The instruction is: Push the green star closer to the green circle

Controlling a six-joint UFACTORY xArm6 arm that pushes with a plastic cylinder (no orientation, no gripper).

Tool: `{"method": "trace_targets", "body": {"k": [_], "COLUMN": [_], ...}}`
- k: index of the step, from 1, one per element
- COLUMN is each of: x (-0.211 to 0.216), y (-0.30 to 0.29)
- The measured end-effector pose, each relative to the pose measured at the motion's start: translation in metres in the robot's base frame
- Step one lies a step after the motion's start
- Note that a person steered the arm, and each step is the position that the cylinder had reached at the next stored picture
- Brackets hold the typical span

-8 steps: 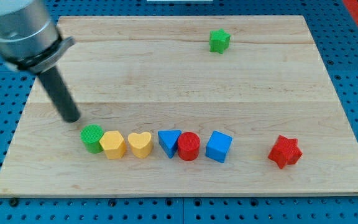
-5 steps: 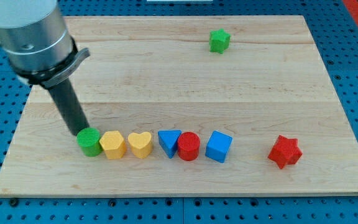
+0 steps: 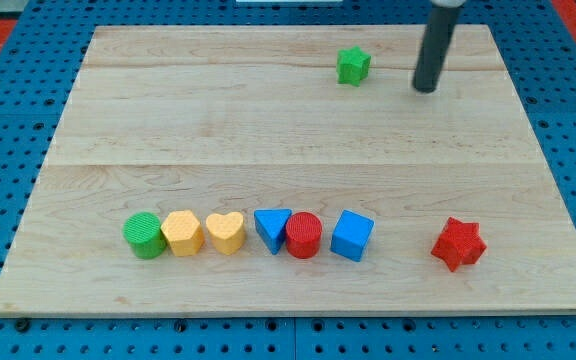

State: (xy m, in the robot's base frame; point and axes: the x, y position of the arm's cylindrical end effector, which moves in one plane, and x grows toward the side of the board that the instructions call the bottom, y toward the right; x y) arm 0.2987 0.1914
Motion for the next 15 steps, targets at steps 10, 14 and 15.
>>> {"method": "trace_targets", "body": {"k": [10, 14, 15], "x": [0.167, 0.159, 0.135], "y": [-0.469, -0.448, -0.440]}}
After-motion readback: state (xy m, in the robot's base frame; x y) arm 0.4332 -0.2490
